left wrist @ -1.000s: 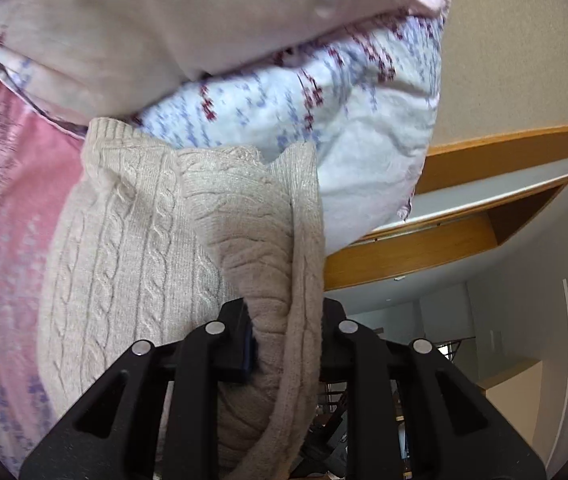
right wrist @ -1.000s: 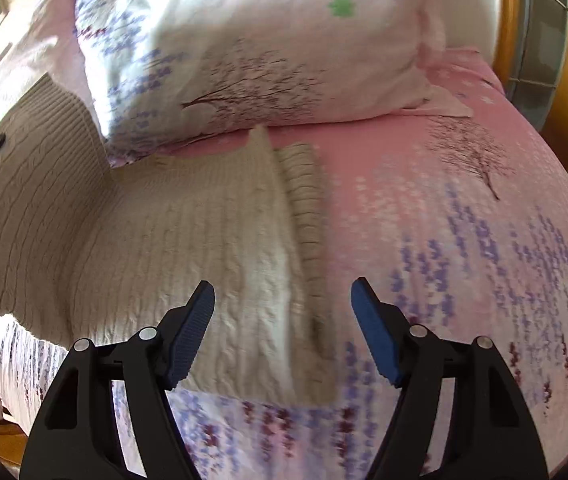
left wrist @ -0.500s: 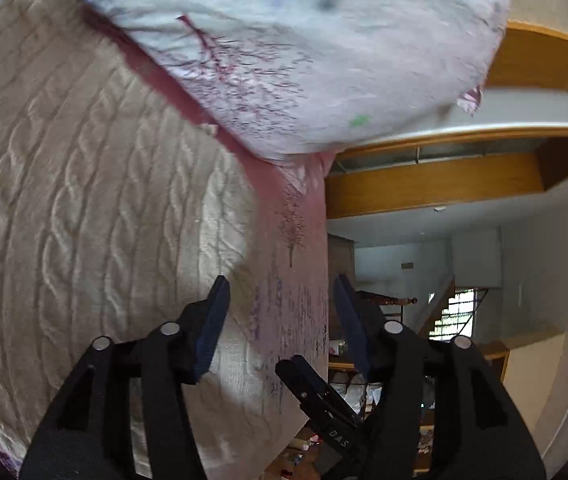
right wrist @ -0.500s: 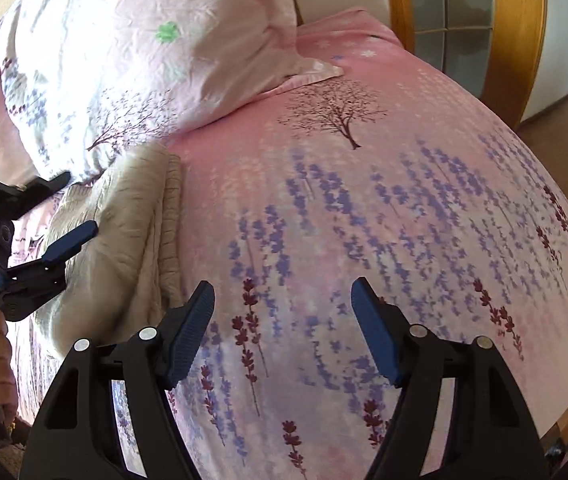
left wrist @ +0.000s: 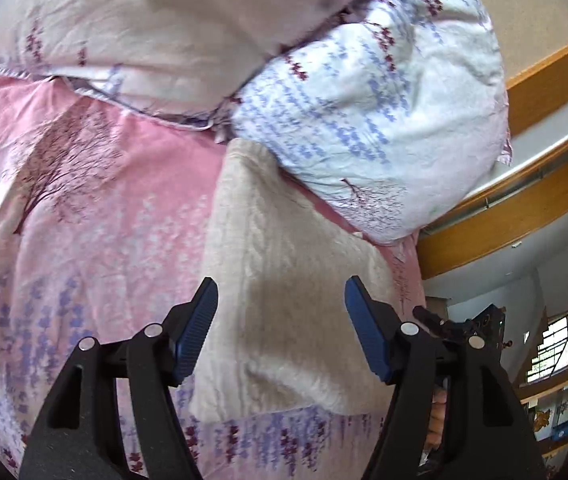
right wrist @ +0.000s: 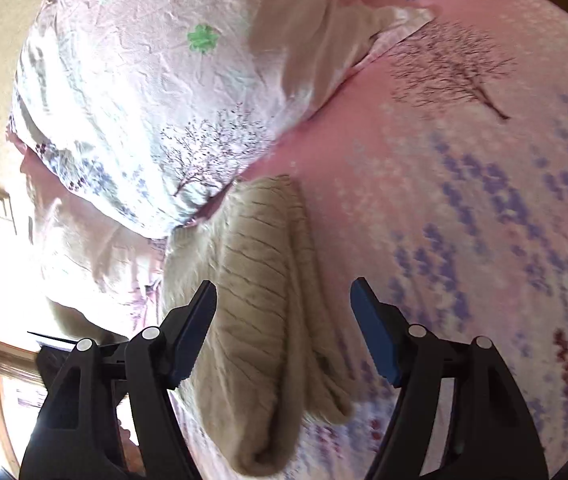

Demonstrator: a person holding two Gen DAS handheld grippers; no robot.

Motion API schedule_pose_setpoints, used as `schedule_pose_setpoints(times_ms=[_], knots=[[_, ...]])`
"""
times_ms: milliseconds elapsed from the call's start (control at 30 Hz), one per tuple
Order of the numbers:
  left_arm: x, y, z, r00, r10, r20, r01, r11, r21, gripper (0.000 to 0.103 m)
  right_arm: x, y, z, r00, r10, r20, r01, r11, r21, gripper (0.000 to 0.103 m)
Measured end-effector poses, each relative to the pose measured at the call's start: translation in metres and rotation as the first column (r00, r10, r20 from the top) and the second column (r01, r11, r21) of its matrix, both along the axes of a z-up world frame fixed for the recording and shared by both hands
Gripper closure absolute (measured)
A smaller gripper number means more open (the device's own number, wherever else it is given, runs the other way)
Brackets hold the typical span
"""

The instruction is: Fold small clothes

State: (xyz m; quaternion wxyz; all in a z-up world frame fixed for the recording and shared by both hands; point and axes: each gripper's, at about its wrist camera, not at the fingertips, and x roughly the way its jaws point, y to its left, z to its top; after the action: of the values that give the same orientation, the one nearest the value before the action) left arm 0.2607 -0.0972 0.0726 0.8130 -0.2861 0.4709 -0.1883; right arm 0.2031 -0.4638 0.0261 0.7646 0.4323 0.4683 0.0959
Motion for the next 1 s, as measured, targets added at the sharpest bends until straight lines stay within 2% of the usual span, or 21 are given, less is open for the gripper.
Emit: schedule_pose_setpoints(times_ms=[100, 200, 267, 333, 433, 500, 567, 600, 667, 733, 800, 867, 933, 1000], knots=[[-0.008, 0.017, -0.020, 0.999, -0.012, -0.045, 0.011, 1.000, -0.026, 0.037, 0.014, 0.007, -0.003, 1.000, 0.007, -0.019, -0.007, 1.000, 0.013, 0.034], [-0.012, 0.008, -0.027, 0.997, -0.058, -0.057, 0.058, 0.998, -0.001, 0.036, 0.025, 0.013, -0.006, 0.999, 0.023, -0.026, -0.023, 1.000, 0.002, 0.048], [-0.011, -0.002, -0.031, 0.994, -0.087, -0.062, 0.089, 0.996, 0.020, 0.036, 0.028, 0.019, -0.006, 0.999, 0.050, -0.015, -0.050, 0.999, -0.013, 0.081], [-0.011, -0.009, -0.036, 0.991, -0.117, -0.071, 0.120, 0.992, 0.029, 0.037, 0.032, 0.027, 0.000, 0.997, 0.071, 0.018, -0.069, 0.994, -0.086, 0.092], [-0.012, -0.015, -0.037, 0.988, -0.139, -0.061, 0.143, 0.988, 0.058, 0.037, 0.033, 0.037, 0.035, 0.985, 0.104, 0.140, -0.069, 0.969, -0.236, 0.094], [-0.012, -0.016, -0.036, 0.986, -0.156, -0.057, 0.159, 0.985, 0.062, 0.037, 0.033, 0.044, 0.063, 0.964, 0.128, 0.234, -0.049, 0.947, -0.317, 0.094], [-0.012, -0.018, -0.037, 0.984, -0.167, -0.063, 0.171, 0.984, 0.056, 0.037, 0.033, 0.050, 0.082, 0.947, 0.152, 0.284, -0.028, 0.917, -0.397, 0.094], [-0.011, -0.021, -0.039, 0.983, -0.170, -0.068, 0.174, 0.983, 0.059, 0.037, 0.035, 0.052, 0.082, 0.948, 0.162, 0.275, -0.028, 0.900, -0.435, 0.094], [-0.011, -0.025, -0.043, 0.981, -0.175, -0.082, 0.181, 0.981, 0.067, 0.037, 0.047, 0.051, 0.064, 0.970, 0.154, 0.189, -0.049, 0.882, -0.469, 0.094], [-0.012, -0.027, -0.048, 0.980, -0.176, -0.096, 0.183, 0.980, 0.074, 0.037, 0.055, 0.046, 0.036, 0.989, 0.122, 0.084, -0.069, 0.880, -0.471, 0.094], [-0.013, -0.028, -0.050, 0.979, -0.177, -0.102, 0.185, 0.979, 0.081, 0.037, 0.059, 0.044, 0.017, 0.995, 0.099, 0.031, -0.073, 0.881, -0.468, 0.094], [-0.014, -0.029, -0.051, 0.978, -0.179, -0.107, 0.188, 0.979, 0.083, 0.037, 0.063, 0.044, 0.009, 0.995, 0.095, 0.003, -0.083, 0.884, -0.460, 0.094], [-0.013, -0.030, -0.051, 0.978, -0.178, -0.109, 0.188, 0.979, 0.082, 0.037, 0.063, 0.043, 0.015, 0.995, 0.097, 0.009, -0.083, 0.895, -0.438, 0.093], [-0.013, -0.030, -0.049, 0.978, -0.180, -0.105, 0.188, 0.980, 0.072, 0.037, 0.050, 0.030, 0.024, 0.996, 0.084, 0.019, -0.070, 0.916, -0.396, 0.083]])
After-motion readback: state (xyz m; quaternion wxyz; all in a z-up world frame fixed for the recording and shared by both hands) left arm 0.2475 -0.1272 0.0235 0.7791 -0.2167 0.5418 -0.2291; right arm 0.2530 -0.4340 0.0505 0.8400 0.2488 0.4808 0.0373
